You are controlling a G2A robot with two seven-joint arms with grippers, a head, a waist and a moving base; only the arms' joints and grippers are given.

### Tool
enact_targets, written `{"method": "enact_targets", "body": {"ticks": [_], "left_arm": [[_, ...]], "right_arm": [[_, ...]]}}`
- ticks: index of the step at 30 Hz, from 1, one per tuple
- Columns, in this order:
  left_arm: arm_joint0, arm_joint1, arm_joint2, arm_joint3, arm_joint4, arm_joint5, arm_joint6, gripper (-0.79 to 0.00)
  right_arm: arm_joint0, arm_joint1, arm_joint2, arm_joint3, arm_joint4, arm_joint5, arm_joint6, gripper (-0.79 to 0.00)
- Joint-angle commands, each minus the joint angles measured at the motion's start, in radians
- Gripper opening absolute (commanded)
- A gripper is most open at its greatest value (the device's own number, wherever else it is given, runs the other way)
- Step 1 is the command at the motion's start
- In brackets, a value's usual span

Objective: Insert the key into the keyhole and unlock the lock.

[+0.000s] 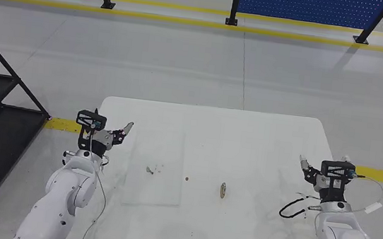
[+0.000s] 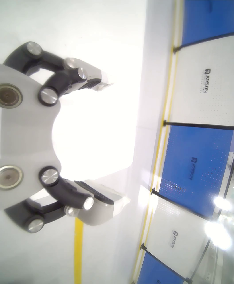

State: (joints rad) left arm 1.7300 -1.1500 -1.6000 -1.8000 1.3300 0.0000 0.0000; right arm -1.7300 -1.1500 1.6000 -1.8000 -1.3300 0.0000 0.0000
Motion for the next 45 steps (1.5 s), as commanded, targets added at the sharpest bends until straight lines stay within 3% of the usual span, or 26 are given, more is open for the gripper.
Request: {"method": "enact_targets", "body": {"ticks": [1, 5, 9, 15, 20, 29, 32, 37, 45], "left_arm": [[0.000, 0.000, 0.000, 0.000, 0.000, 0.000, 0.000, 0.000], [0.004, -0.003, 0.024, -0.048, -0.027, -0.028, -0.050, 0.000], [0.010, -0.004, 0.039, -0.145, -0.040, -0.035, -0.185, 0.000], [0.000, -0.005, 0.070, -0.277, -0.053, -0.020, -0.476, 0.000], [-0.043, -0.008, 0.113, -0.327, -0.073, 0.039, -0.784, 0.000], [-0.197, -0.023, 0.205, -0.249, -0.128, 0.229, -1.254, 0.000], [-0.245, -0.030, 0.216, -0.213, -0.210, 0.286, -1.350, 0.000], [-0.305, -0.036, 0.215, -0.143, -0.303, 0.324, -1.413, 0.000], [-0.356, -0.043, 0.241, -0.017, -0.385, 0.346, -1.396, 0.000]], "right_arm": [[0.000, 0.000, 0.000, 0.000, 0.000, 0.000, 0.000, -0.001], [0.000, 0.000, 0.000, 0.000, 0.000, 0.000, 0.000, 0.000], [0.000, 0.000, 0.000, 0.000, 0.000, 0.000, 0.000, 0.000], [0.000, 0.000, 0.000, 0.000, 0.000, 0.000, 0.000, 0.000], [0.000, 0.000, 0.000, 0.000, 0.000, 0.000, 0.000, 0.000], [0.000, 0.000, 0.000, 0.000, 0.000, 0.000, 0.000, 0.000], [0.000, 0.000, 0.000, 0.000, 0.000, 0.000, 0.000, 0.000], [0.000, 0.000, 0.000, 0.000, 0.000, 0.000, 0.000, 0.000], [0.000, 0.000, 0.000, 0.000, 0.000, 0.000, 0.000, 0.000]]}}
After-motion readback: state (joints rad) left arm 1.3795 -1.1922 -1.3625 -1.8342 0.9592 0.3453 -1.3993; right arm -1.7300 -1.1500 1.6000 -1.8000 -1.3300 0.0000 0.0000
